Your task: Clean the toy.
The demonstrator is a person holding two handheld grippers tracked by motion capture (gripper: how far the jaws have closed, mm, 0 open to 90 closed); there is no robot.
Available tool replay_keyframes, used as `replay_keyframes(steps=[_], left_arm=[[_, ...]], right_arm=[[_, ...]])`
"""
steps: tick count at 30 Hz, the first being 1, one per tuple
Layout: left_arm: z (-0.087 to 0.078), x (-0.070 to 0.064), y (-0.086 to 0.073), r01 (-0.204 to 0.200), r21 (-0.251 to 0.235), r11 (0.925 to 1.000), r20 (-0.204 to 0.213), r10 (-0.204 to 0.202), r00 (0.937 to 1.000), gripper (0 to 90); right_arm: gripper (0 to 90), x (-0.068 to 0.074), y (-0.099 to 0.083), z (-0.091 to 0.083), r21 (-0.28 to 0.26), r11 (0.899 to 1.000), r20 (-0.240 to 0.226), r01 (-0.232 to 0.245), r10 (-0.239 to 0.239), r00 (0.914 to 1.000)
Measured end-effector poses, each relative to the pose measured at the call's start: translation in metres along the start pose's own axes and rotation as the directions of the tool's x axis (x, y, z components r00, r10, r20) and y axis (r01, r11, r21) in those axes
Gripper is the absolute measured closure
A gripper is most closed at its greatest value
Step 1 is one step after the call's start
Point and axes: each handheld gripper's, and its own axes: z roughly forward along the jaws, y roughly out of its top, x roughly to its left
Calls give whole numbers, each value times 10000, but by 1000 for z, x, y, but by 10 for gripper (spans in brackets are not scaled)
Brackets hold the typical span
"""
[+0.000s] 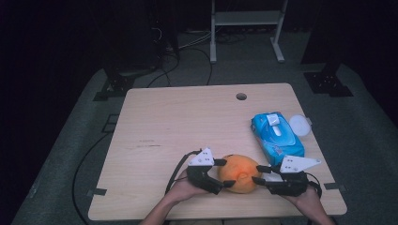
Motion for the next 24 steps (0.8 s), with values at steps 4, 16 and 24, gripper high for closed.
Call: replay_keyframes(steps=[4,16,24], left_arm=[[-2,-5,0,6,225,9997,238,-11,9997,229],[-18,-6,5,-204,-88,9998,505,209,9985,201],[7,27,5,824,251,9963,417,-834,9956,123]], right_arm=[[486,-3,-2,-4,232,9989,-104,-396,399,9992],[442,5,-14,-9,588,9978,-196,-309,321,9993],[440,0,-20,-11,576,9980,-280,-246,263,9993]])
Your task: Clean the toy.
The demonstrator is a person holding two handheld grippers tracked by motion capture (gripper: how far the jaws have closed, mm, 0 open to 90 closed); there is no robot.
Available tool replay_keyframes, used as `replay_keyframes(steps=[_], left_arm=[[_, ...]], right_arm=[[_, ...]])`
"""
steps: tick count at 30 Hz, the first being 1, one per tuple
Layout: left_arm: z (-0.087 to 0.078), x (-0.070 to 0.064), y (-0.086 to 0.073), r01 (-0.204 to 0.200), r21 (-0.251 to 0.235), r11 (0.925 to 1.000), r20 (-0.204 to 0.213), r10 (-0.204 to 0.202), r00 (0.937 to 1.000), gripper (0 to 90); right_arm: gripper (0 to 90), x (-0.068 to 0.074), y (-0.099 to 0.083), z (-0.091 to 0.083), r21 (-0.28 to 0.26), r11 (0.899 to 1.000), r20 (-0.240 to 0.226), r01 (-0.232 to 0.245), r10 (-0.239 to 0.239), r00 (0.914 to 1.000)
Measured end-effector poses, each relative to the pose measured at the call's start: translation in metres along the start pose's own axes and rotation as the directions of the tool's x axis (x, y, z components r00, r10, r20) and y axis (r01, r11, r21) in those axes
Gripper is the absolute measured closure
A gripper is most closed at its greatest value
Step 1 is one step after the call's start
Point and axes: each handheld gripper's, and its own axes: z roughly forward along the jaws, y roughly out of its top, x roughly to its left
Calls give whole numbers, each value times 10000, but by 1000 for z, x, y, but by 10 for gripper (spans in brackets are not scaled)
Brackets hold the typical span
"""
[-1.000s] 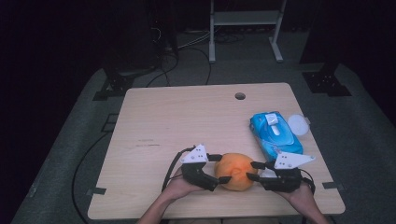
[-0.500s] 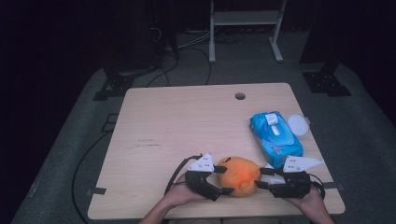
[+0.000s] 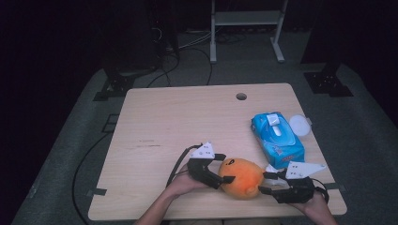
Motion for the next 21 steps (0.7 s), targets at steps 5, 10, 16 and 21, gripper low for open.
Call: replay_keyframes(steps=[5,10,16,21], left_arm=[[6,7,-7,1227,237,9922,920,-1244,9880,217],[0,-4,-6,1082,-129,9940,976,-1064,9895,321],[-23,-9,5,403,-884,9953,-130,-416,9991,330],[-41,-1,4,182,-1012,9947,-1044,-288,9941,326]], right_arm=[[466,-1,-1,4,72,9999,119,-139,139,9998],[564,1,2,8,-46,9998,348,-203,204,9992],[566,0,19,18,-352,9994,598,63,-42,9982],[562,-5,40,39,-548,9970,830,542,-496,9953]])
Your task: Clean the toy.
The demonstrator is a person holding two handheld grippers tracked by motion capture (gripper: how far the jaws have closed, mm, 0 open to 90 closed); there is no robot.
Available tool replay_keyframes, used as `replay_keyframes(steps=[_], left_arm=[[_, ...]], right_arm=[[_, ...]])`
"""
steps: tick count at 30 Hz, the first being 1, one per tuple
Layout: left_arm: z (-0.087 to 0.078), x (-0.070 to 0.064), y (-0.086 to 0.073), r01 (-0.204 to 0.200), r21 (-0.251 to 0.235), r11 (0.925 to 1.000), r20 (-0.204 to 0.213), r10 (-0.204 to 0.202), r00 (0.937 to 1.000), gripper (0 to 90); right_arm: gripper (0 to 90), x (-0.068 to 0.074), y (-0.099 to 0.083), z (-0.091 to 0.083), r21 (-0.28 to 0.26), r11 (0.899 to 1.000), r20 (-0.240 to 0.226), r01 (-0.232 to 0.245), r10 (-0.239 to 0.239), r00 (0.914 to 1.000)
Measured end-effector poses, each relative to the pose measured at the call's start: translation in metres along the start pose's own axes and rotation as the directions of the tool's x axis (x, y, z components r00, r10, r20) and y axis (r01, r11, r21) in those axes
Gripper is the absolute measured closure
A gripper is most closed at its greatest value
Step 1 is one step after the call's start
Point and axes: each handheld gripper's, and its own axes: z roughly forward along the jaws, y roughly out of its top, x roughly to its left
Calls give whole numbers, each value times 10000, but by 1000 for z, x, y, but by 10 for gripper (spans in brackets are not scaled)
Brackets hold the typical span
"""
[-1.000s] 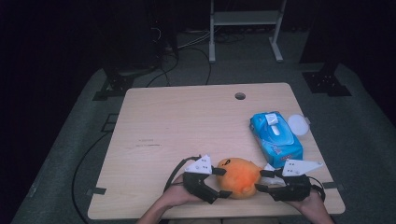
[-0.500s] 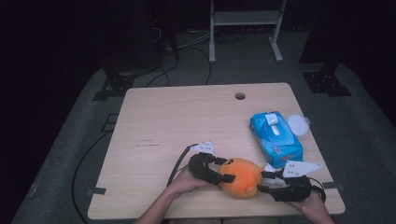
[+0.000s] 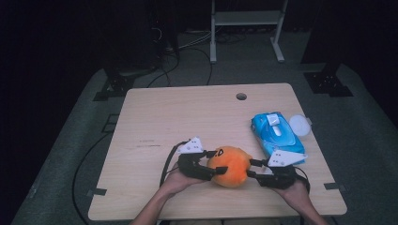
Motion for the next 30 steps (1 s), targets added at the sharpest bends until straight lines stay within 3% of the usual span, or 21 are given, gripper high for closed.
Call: replay_keyframes(steps=[3,8,14,18,26,30], left_arm=[[-8,8,0,-117,-241,9996,-476,105,9988,320],[-14,22,0,-144,-235,9996,-1089,117,9940,310],[-6,40,-1,-271,-1,9996,-1680,267,9854,291],[0,48,-7,26,516,9987,-1815,68,9834,254],[-9,44,-5,-20,606,9982,-2039,143,9789,174],[-18,40,-6,-80,367,9993,-2217,159,9750,156]], right_arm=[[561,-5,9,14,-113,9998,28,168,-168,9999],[554,-16,23,34,-193,9990,158,409,-406,9991],[548,-31,25,53,81,9991,487,420,-424,9979],[474,-40,20,63,616,9977,531,280,-313,9981],[381,-48,14,53,835,9965,579,27,-75,9983],[360,-48,13,46,805,9967,620,46,-96,9980]])
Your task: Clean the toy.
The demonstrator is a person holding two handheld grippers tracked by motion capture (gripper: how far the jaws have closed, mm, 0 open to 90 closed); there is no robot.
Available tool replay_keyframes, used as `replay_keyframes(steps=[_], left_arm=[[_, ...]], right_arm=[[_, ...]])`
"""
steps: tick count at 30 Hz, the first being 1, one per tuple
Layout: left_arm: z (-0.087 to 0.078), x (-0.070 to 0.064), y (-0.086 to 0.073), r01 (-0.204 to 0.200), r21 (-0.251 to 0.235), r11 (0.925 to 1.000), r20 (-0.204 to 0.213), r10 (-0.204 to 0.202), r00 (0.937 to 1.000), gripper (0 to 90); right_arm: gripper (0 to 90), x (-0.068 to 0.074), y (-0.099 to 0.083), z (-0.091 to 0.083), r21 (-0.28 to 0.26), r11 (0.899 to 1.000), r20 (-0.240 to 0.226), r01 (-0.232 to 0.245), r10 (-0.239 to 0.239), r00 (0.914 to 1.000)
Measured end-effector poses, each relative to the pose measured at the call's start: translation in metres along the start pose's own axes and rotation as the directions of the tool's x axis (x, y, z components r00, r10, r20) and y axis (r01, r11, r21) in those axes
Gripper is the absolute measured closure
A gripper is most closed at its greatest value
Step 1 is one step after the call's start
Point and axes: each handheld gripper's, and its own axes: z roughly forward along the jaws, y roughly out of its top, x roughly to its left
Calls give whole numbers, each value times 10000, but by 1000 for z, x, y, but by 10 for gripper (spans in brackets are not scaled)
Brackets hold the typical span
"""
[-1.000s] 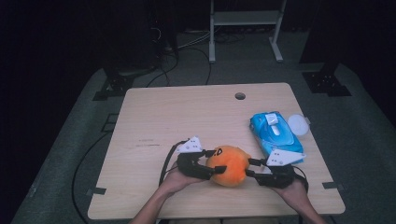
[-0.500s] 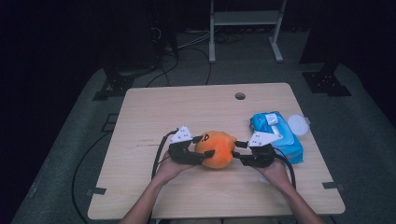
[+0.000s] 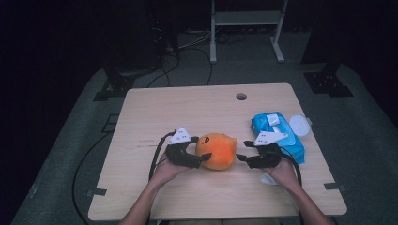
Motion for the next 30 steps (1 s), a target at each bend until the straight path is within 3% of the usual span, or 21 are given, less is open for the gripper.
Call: replay_keyframes(steps=[8,30], left_arm=[[-13,0,-4,13,-49,10000,-361,-15,9993,116],[-34,-6,-20,-52,190,9998,-773,67,9970,93]], right_arm=[[343,-3,-5,-16,-1,10000,130,-88,88,9999],[328,-12,-30,-58,-228,9974,531,-684,695,9962]])
